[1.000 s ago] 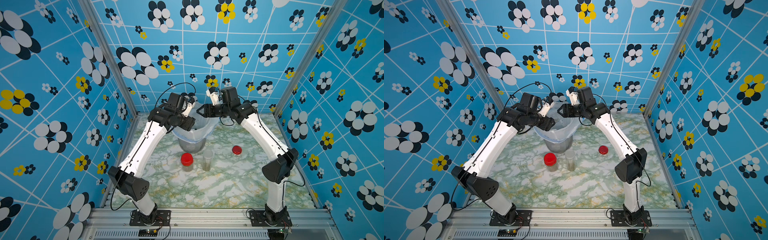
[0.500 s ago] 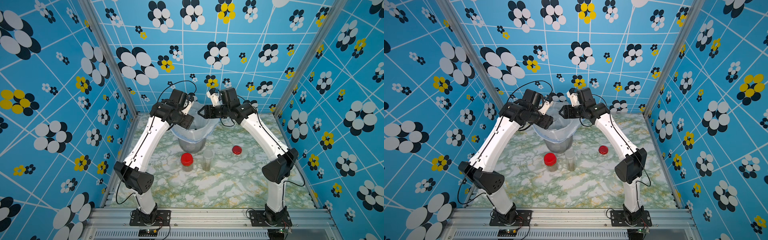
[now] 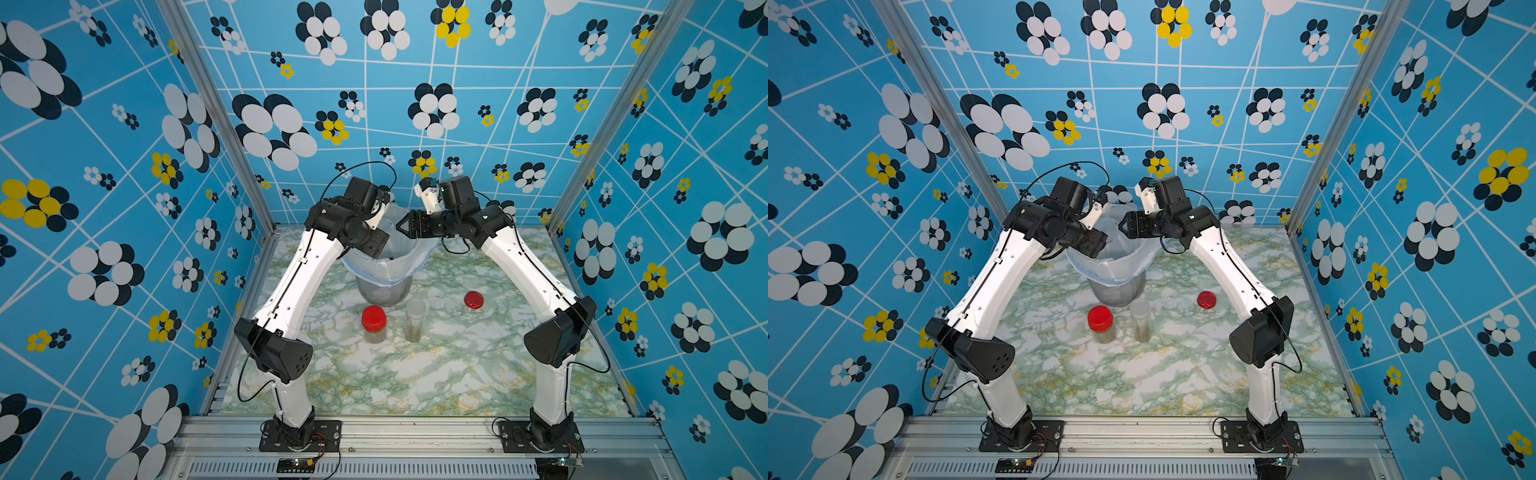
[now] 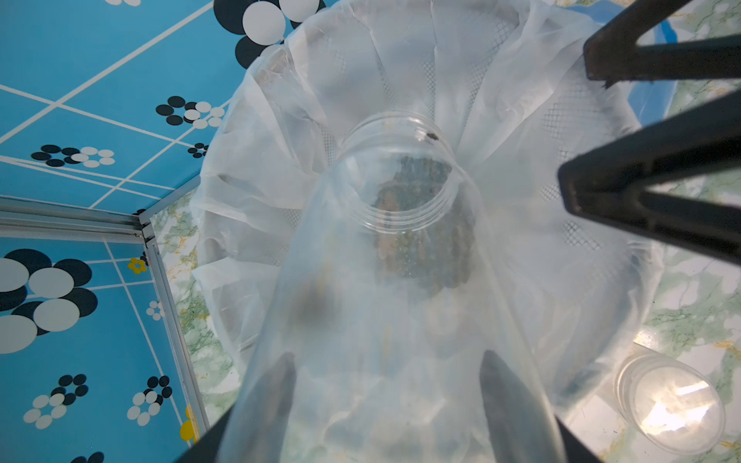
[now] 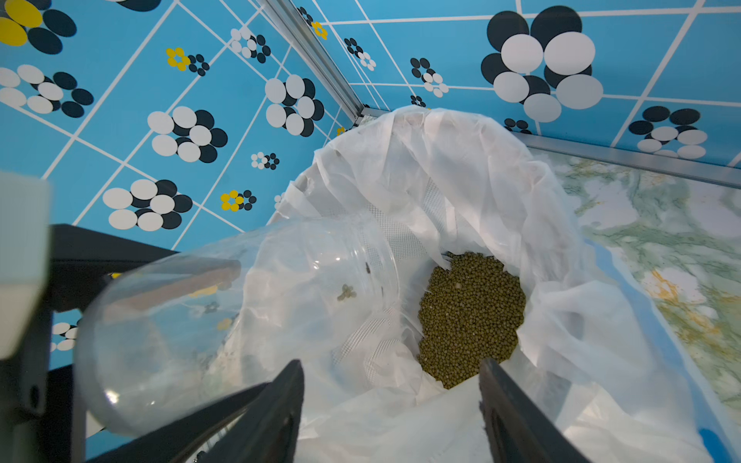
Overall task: Empty moldy mung beans from jars
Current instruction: Pour the moldy mung beans from the jar into the trash bin, then place the jar at the center of the board.
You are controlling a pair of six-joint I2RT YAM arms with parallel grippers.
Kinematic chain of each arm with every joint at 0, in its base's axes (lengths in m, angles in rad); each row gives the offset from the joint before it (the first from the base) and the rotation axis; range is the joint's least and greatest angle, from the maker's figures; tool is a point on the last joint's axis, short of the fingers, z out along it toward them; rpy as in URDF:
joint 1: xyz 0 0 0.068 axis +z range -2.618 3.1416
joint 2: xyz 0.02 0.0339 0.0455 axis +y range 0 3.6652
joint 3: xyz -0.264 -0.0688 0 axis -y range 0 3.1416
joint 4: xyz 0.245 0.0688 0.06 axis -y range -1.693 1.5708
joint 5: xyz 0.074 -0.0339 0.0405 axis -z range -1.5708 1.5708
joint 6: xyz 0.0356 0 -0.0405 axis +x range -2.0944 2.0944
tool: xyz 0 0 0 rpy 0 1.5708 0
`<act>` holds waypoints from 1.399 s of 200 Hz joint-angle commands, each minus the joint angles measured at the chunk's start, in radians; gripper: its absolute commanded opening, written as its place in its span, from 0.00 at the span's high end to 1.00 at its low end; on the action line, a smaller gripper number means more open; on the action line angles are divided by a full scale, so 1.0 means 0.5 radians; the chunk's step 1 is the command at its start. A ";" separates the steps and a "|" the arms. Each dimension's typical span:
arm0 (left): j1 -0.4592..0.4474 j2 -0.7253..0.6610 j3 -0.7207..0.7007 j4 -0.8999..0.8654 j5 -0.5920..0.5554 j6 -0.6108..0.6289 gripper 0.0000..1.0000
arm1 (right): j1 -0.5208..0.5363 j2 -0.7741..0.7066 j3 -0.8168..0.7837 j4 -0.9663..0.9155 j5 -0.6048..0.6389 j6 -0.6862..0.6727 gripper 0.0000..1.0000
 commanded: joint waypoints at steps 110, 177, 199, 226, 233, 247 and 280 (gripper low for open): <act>0.004 -0.481 -0.678 0.774 0.033 -0.036 0.29 | 0.007 -0.212 -0.111 0.047 -0.006 0.102 0.18; 0.005 -1.003 -1.312 1.713 0.185 -0.144 0.32 | 0.020 -0.607 -0.753 0.756 -0.026 0.640 0.10; 0.002 -1.010 -1.334 1.740 0.292 -0.200 0.32 | 0.023 -0.655 -0.866 0.973 -0.071 0.805 0.08; 0.002 -1.054 -1.432 1.846 0.346 -0.269 0.32 | 0.047 -0.714 -1.044 1.371 -0.147 1.057 0.07; 0.000 -1.067 -1.451 1.876 0.345 -0.282 0.32 | 0.061 -0.727 -1.070 1.444 -0.150 1.102 0.07; 0.002 -1.084 -1.467 1.901 0.346 -0.292 0.32 | 0.086 -0.748 -1.114 1.564 -0.170 1.171 0.06; 0.001 -1.085 -1.467 1.935 0.412 -0.315 0.32 | 0.114 -0.736 -1.111 1.629 -0.192 1.241 0.04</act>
